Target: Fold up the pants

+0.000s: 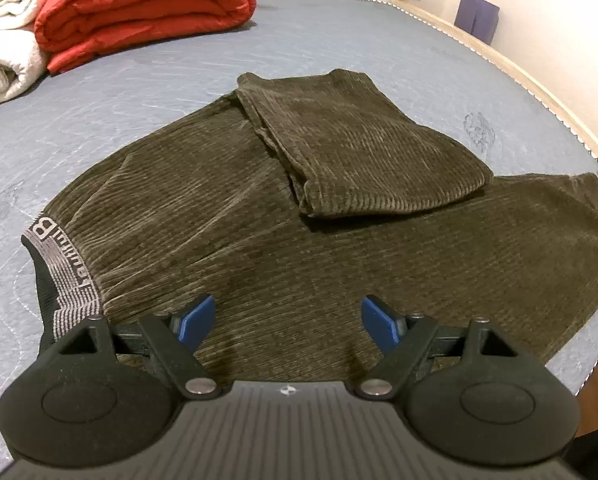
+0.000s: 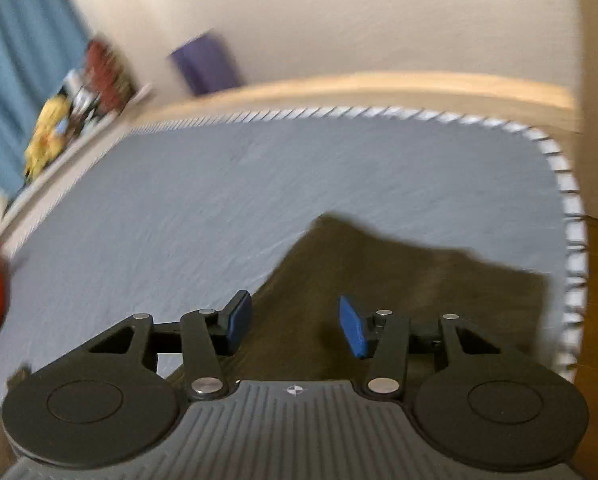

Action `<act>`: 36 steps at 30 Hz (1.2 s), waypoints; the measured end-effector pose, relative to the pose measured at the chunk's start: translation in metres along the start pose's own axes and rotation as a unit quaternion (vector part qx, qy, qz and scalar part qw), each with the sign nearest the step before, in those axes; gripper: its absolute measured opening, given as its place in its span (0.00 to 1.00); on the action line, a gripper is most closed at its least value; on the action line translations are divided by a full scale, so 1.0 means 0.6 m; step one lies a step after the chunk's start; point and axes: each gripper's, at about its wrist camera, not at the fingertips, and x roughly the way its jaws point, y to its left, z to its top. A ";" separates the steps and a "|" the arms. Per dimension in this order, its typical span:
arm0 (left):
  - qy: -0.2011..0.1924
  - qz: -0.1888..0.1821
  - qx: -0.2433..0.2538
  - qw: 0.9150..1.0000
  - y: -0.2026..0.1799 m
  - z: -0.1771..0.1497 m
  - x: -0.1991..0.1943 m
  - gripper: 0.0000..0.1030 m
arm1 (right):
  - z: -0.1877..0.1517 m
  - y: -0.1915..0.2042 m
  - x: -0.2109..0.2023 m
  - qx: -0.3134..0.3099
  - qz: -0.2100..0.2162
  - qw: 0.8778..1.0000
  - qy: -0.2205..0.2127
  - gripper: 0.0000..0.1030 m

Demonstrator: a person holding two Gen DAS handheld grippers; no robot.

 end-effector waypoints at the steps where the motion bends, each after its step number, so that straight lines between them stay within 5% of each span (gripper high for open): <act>1: 0.001 0.001 0.002 1.000 -0.002 0.000 0.002 0.82 | 0.001 0.010 0.018 -0.007 -0.001 1.000 0.003 0.50; 4: 0.005 0.007 0.011 1.000 -0.004 -0.003 0.012 0.82 | 0.012 0.027 0.063 -0.013 -0.019 1.000 0.004 0.55; 8: 0.013 0.017 0.014 1.000 0.004 -0.003 0.026 0.82 | 0.019 0.037 0.118 -0.012 -0.067 0.997 0.021 0.78; 11: 0.017 0.018 0.007 1.000 0.014 0.002 0.033 0.82 | 0.012 0.048 0.151 -0.033 -0.107 0.993 0.026 0.81; 12: 0.017 0.018 0.006 1.000 0.016 0.003 0.034 0.82 | 0.009 0.058 0.157 -0.056 -0.126 0.990 0.019 0.79; 13: 0.016 0.018 0.006 1.000 0.018 0.005 0.034 0.82 | 0.006 0.070 0.165 -0.084 -0.151 0.985 0.011 0.61; 14: 0.015 0.018 0.006 1.000 0.019 0.007 0.034 0.82 | 0.003 0.078 0.172 -0.112 -0.171 0.979 -0.005 0.30; 15: 0.015 0.020 0.007 1.000 0.020 0.008 0.035 0.82 | 0.002 0.078 0.174 -0.120 -0.174 0.977 -0.019 0.16; 20: 0.018 0.024 0.010 0.999 0.030 0.005 0.036 0.82 | 0.021 0.051 0.173 -0.043 -0.190 0.978 -0.072 0.09; 24: 0.019 0.027 0.017 0.999 0.043 -0.008 0.031 0.82 | 0.013 0.062 0.183 -0.054 -0.200 0.976 -0.063 0.15; 28: 0.015 0.038 0.013 0.999 0.073 -0.024 0.019 0.82 | 0.012 0.086 0.143 -0.075 -0.193 0.975 -0.084 0.56; 29: 0.013 0.041 0.011 0.999 0.080 -0.028 0.015 0.82 | 0.012 0.094 0.129 -0.083 -0.191 0.973 -0.096 0.59; 36: -0.009 0.061 -0.021 0.998 0.144 -0.059 -0.026 0.82 | 0.012 0.174 -0.019 -0.104 -0.083 0.982 -0.135 0.61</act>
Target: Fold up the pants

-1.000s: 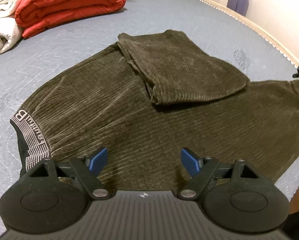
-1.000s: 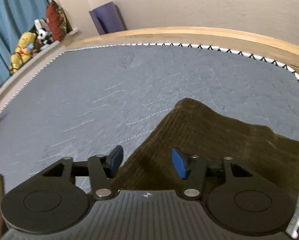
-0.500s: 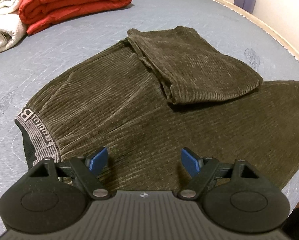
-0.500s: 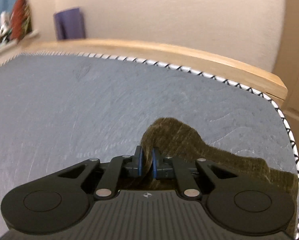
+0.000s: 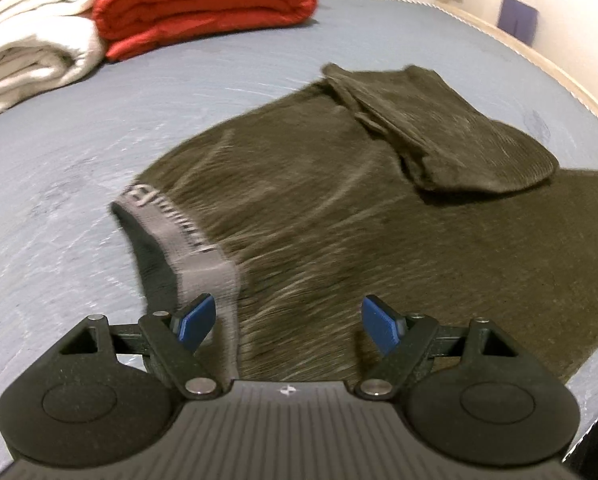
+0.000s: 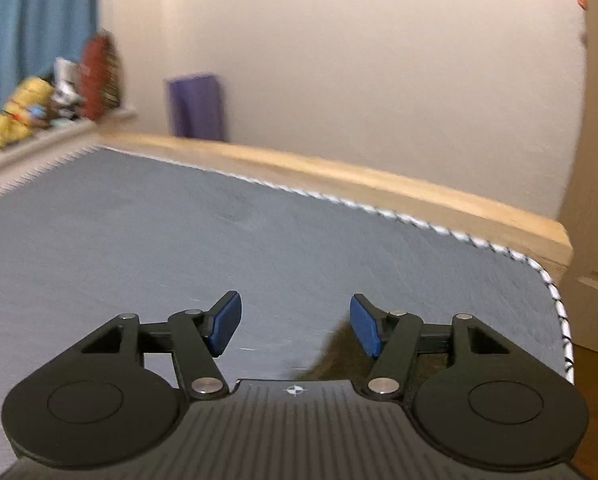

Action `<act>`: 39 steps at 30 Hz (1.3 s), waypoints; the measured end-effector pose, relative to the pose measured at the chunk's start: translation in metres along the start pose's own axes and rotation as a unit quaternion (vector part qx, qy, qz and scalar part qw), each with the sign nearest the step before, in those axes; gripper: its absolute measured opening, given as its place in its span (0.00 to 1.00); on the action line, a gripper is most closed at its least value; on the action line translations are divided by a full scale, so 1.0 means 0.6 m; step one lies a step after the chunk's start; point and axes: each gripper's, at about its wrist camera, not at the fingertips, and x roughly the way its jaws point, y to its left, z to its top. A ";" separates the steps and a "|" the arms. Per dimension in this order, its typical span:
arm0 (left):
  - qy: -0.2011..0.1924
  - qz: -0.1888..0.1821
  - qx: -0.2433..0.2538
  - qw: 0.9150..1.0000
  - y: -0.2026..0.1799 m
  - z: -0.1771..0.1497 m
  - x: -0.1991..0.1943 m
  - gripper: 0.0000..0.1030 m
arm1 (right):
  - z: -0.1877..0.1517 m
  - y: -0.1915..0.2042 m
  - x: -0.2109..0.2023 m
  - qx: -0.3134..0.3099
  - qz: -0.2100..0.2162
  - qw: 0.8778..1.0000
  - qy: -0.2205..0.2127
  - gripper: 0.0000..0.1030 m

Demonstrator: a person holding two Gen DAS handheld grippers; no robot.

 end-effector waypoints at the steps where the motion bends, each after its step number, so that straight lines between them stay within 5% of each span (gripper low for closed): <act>1: -0.005 0.002 -0.008 1.000 0.011 -0.003 -0.006 0.82 | 0.005 0.012 -0.027 0.000 0.026 1.000 -0.002 0.61; 4: -0.019 0.001 -0.033 0.999 0.042 -0.008 -0.026 0.78 | 0.016 0.056 -0.125 -0.017 0.111 0.994 -0.012 0.62; 8: -0.039 -0.015 -0.074 0.996 0.075 -0.006 -0.052 0.55 | -0.004 0.121 -0.255 -0.068 0.217 0.974 -0.013 0.64; 16: -0.059 -0.031 -0.095 0.993 0.116 0.008 -0.078 0.47 | -0.118 0.245 -0.446 -0.200 0.376 0.905 0.007 0.65; 20: -0.035 -0.029 -0.114 0.992 0.148 -0.003 -0.061 0.47 | -0.208 0.293 -0.500 -0.298 0.421 0.856 -0.017 0.64; 24: 0.005 -0.058 -0.180 0.982 0.192 -0.022 -0.031 0.47 | -0.291 0.335 -0.523 -0.376 0.456 0.807 0.011 0.63; 31: 0.049 -0.092 -0.227 0.968 0.210 -0.035 0.019 0.59 | -0.411 0.371 -0.597 -0.474 0.547 0.688 0.052 0.62; 39: 0.068 -0.109 -0.238 0.963 0.197 -0.020 0.067 0.74 | -0.478 0.363 -0.635 -0.536 0.585 0.602 0.095 0.64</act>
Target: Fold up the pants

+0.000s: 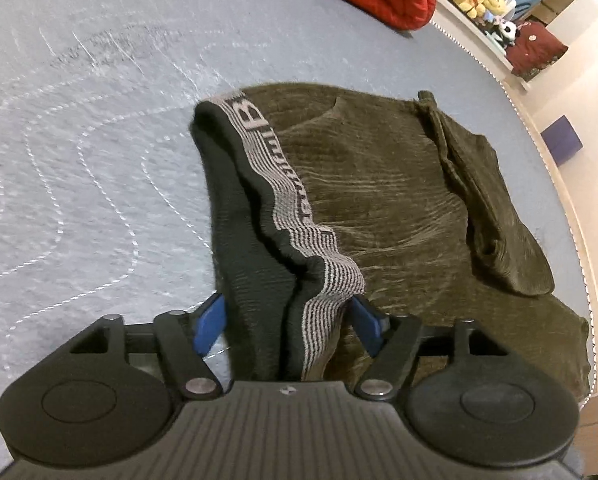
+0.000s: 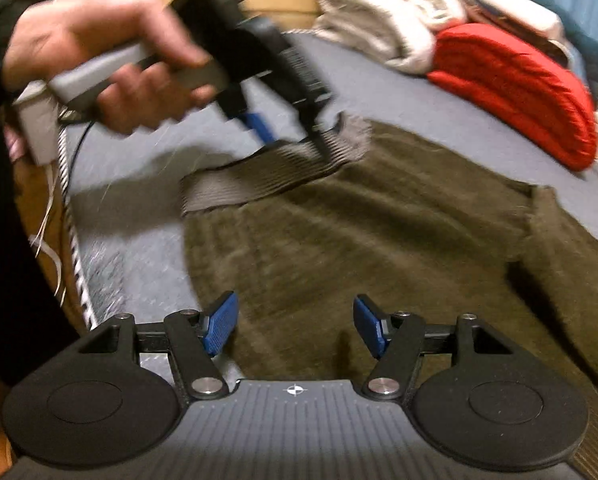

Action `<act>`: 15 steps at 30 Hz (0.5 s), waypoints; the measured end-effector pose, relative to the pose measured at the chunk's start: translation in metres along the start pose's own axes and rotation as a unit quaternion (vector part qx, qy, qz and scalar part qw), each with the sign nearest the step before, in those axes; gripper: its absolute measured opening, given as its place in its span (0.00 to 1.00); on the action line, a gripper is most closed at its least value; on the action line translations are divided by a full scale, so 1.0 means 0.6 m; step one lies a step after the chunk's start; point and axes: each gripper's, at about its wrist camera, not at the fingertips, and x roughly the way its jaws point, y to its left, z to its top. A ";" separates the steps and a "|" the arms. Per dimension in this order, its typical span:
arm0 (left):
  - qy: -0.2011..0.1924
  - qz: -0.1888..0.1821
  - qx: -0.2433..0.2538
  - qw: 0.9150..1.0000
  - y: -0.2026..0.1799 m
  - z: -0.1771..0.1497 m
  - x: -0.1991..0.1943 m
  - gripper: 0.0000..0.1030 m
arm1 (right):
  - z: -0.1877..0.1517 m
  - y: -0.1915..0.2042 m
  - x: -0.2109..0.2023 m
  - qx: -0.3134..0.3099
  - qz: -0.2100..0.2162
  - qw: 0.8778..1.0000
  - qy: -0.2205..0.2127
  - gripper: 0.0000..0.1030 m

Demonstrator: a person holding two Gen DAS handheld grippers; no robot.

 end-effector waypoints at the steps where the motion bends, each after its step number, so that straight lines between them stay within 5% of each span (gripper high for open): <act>1: 0.005 -0.003 -0.002 1.000 -0.001 0.002 0.007 0.75 | -0.007 0.010 0.004 -0.014 0.008 1.000 0.010 0.64; 6: 0.003 -0.011 -0.014 1.000 -0.004 0.012 0.027 0.78 | -0.016 0.034 0.003 -0.072 0.013 0.997 0.014 0.61; 9: -0.003 -0.028 -0.062 0.998 0.013 0.027 0.034 0.79 | -0.011 0.027 0.001 -0.060 0.018 0.998 0.017 0.50; 15: -0.024 -0.062 -0.168 0.984 0.058 0.063 0.050 0.80 | -0.011 0.027 0.000 -0.062 0.021 0.998 0.019 0.50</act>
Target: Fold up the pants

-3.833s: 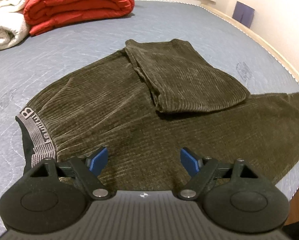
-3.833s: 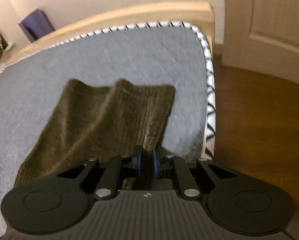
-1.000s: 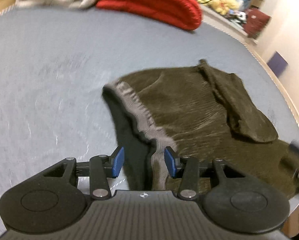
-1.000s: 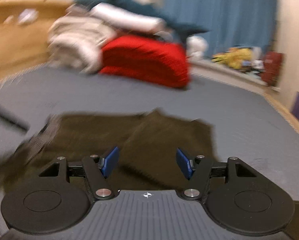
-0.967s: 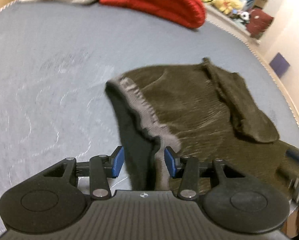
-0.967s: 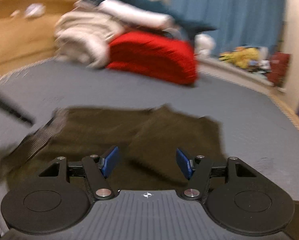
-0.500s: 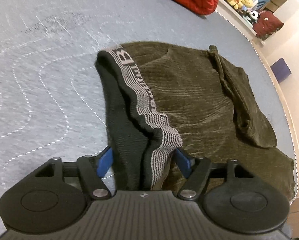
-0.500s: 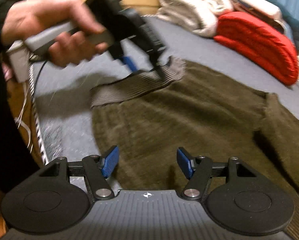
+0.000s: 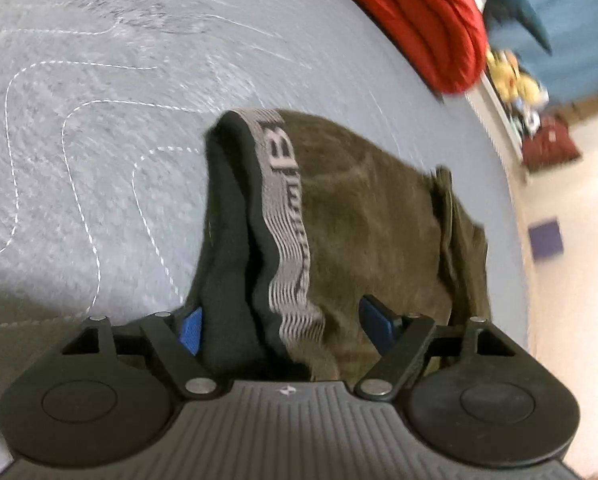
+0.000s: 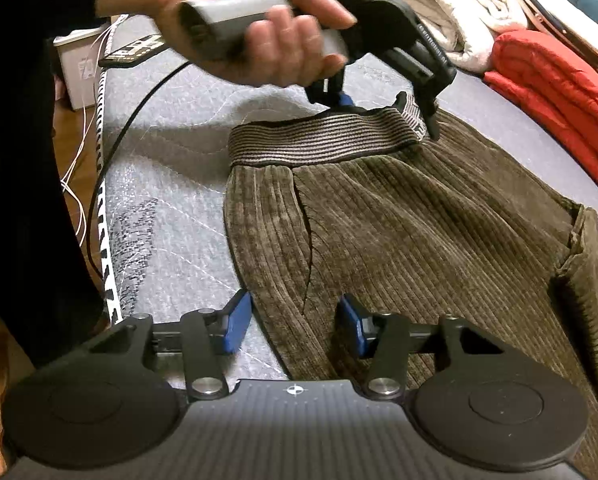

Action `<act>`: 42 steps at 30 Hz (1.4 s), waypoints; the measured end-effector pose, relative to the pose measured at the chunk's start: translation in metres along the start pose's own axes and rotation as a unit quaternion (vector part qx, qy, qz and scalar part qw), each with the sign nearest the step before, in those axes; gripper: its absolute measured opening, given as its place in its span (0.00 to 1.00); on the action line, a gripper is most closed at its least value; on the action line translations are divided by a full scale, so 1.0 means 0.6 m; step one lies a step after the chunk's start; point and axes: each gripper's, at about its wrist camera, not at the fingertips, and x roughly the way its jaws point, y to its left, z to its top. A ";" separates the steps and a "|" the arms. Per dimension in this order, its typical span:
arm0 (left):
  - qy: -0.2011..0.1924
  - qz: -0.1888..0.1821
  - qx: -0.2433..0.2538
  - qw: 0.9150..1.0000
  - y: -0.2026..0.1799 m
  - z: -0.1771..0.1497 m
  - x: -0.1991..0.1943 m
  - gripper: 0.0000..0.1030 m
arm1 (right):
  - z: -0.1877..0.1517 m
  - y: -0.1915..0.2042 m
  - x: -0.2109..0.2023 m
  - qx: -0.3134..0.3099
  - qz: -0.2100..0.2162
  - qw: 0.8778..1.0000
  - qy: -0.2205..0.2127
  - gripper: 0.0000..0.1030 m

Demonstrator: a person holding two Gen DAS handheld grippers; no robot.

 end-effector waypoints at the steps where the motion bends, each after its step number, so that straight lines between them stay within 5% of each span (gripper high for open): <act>1: -0.007 -0.001 -0.003 1.000 0.000 0.006 0.002 0.80 | -0.001 0.000 0.003 0.000 0.000 1.000 0.000 0.50; 8: -0.065 0.026 0.057 0.996 -0.025 0.037 0.022 0.64 | -0.005 0.002 -0.001 0.001 0.003 1.000 -0.004 0.45; 11: -0.074 0.055 0.093 0.991 -0.032 0.041 0.026 0.31 | -0.005 -0.003 -0.007 0.005 0.005 1.000 -0.004 0.34; 14: -0.087 0.048 0.103 0.990 -0.026 0.042 0.018 0.20 | -0.002 -0.006 -0.010 0.001 0.008 1.000 -0.008 0.24; 18: -0.119 0.044 0.143 0.982 -0.039 0.037 -0.020 0.17 | 0.011 0.002 -0.011 -0.028 0.017 0.999 -0.009 0.16; 20: -0.125 0.032 0.144 0.981 -0.035 0.042 -0.042 0.17 | 0.020 0.012 -0.014 -0.056 0.031 0.998 -0.016 0.05; 25: -0.128 0.043 0.130 0.982 0.000 0.050 -0.074 0.16 | 0.051 0.043 -0.003 -0.077 0.075 0.994 -0.027 0.00; 28: -0.107 0.045 0.148 0.982 0.004 0.048 -0.062 0.18 | 0.073 0.066 0.003 -0.074 0.106 0.991 -0.047 0.00; 33: -0.087 0.075 0.138 0.984 0.003 0.050 -0.061 0.38 | 0.089 0.078 0.012 -0.068 0.044 0.995 -0.060 0.04; 35: -0.070 0.088 0.127 0.986 0.008 0.040 -0.079 0.63 | 0.079 0.064 0.017 -0.061 0.019 0.997 -0.050 0.31; 37: -0.033 0.085 0.129 0.987 0.004 0.025 -0.084 0.71 | 0.068 0.051 0.019 -0.051 0.010 0.998 -0.039 0.52; 42: 0.062 0.042 0.174 0.982 0.003 -0.038 -0.075 0.82 | 0.029 0.052 0.028 -0.074 0.005 0.997 -0.014 0.59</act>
